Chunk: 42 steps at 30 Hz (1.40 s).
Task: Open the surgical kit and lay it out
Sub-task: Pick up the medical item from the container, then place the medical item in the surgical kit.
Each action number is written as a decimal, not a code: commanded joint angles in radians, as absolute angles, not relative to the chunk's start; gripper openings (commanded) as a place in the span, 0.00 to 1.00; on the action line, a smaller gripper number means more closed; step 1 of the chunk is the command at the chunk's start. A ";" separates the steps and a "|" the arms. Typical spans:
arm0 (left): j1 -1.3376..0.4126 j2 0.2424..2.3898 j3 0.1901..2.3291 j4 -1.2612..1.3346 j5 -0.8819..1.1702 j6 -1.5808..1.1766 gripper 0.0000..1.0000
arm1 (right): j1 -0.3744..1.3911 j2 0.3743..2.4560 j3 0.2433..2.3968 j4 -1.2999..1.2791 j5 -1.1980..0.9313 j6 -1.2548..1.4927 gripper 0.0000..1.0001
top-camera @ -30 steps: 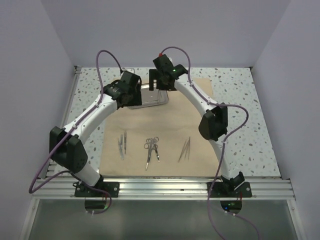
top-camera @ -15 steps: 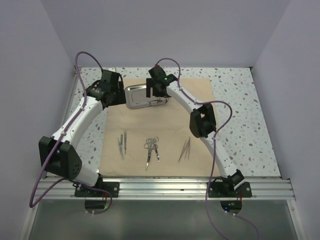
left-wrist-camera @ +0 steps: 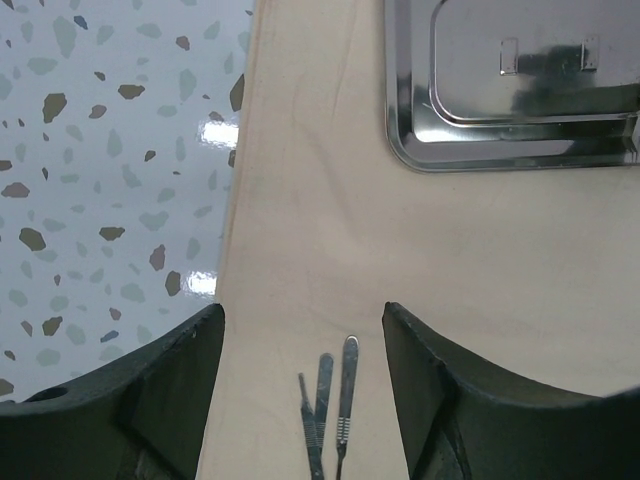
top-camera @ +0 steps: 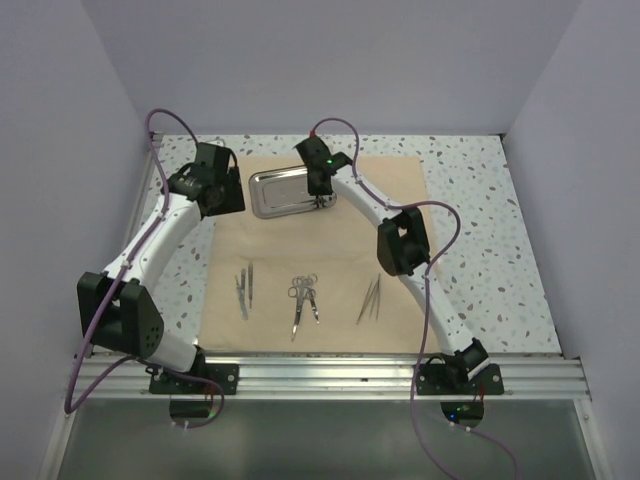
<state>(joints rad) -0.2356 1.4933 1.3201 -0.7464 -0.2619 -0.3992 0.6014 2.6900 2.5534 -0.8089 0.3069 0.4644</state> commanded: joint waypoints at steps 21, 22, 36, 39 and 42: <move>-0.222 1.471 1.259 -0.624 -0.124 -0.341 0.68 | 0.609 2.099 2.039 -0.749 0.466 0.417 0.00; -0.222 1.470 1.258 -0.623 -0.120 -0.342 0.68 | 0.611 2.042 1.975 -0.738 0.472 0.425 0.00; -0.222 1.457 1.180 -0.607 -0.072 -0.383 0.66 | 0.620 1.480 1.066 -0.655 0.298 0.679 0.00; -0.224 1.444 1.183 -0.617 -0.071 -0.394 0.66 | 0.624 1.441 1.008 -0.635 0.293 0.695 0.00; -0.224 1.428 1.189 -0.627 -0.080 -0.400 0.66 | 0.624 1.410 0.951 -0.601 0.290 0.729 0.00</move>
<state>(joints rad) -0.2302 1.4757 1.1797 -0.6338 -0.0834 -0.3832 0.6189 1.4887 0.9718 -0.6926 0.3035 0.6624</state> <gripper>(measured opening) 0.664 0.019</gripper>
